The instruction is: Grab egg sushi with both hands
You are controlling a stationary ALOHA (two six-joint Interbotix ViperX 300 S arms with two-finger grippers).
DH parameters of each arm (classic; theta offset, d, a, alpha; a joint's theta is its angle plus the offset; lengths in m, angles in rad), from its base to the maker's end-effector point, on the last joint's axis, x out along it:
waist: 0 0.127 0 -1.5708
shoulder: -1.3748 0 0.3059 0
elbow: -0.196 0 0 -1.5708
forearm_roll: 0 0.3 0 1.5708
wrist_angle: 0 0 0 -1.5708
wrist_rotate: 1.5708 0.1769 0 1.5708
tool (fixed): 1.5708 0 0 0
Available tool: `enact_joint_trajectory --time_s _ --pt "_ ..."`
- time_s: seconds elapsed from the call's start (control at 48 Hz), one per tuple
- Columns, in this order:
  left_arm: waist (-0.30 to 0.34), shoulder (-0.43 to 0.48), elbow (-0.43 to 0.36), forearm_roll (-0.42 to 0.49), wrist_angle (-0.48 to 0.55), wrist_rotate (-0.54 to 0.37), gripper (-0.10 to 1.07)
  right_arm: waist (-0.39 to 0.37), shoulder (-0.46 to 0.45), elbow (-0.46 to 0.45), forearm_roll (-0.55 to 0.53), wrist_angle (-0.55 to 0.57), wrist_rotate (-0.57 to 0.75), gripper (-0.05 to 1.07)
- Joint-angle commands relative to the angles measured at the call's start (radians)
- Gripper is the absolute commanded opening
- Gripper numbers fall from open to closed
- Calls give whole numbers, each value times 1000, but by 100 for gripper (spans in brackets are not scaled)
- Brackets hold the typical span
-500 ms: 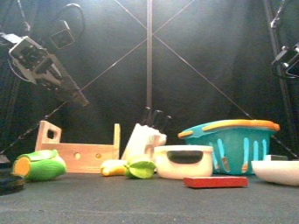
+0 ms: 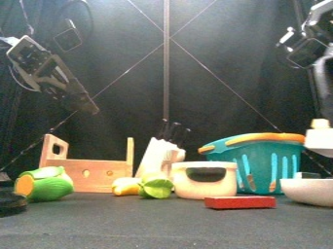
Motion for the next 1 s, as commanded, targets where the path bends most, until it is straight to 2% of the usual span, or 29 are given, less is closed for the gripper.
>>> enact_joint_trajectory --time_s 0.0,0.208,0.417,0.75,0.979 --pt "2 41 -46 0 -63 26 95 -44 -25 -14 -178 -37 -2 59" --pt "2 161 -112 -41 -152 110 95 -138 8 -8 -422 -169 -2 59" --pt "6 267 -183 -114 -167 201 95 -195 78 -14 -615 -278 -12 59" --pt "6 408 -276 -150 -218 238 95 -244 135 -55 -776 -298 -112 59" --pt "6 477 -337 -153 -222 238 95 -249 161 -89 -756 -302 -219 59"
